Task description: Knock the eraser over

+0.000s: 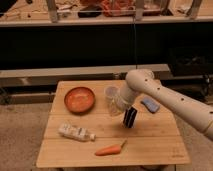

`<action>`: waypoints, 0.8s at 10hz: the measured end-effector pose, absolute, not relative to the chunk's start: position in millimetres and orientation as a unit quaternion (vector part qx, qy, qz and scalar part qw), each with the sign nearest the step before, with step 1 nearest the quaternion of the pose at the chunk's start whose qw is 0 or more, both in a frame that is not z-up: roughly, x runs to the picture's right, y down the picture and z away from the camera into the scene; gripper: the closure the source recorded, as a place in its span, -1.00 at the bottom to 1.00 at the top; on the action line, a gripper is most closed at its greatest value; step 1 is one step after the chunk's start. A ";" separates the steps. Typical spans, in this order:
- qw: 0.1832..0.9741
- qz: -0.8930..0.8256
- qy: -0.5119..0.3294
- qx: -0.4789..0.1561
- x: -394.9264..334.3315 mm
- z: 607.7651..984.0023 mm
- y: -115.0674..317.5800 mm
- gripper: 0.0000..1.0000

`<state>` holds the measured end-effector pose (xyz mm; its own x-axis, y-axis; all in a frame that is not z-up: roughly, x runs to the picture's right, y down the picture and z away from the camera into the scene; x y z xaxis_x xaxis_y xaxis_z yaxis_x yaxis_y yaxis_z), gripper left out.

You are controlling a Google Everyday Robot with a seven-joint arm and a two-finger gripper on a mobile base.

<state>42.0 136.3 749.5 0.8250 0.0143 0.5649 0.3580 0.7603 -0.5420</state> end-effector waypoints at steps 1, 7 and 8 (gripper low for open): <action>0.896 -0.095 -0.280 -0.332 42.4 749.4 136.1 1.00; 0.895 -0.092 -0.282 -0.334 43.5 748.4 135.7 1.00; 0.894 -0.092 -0.283 -0.334 43.6 748.2 135.7 1.00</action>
<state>43.6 135.7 748.2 0.8234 0.0252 0.5668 0.3527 0.7598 -0.5461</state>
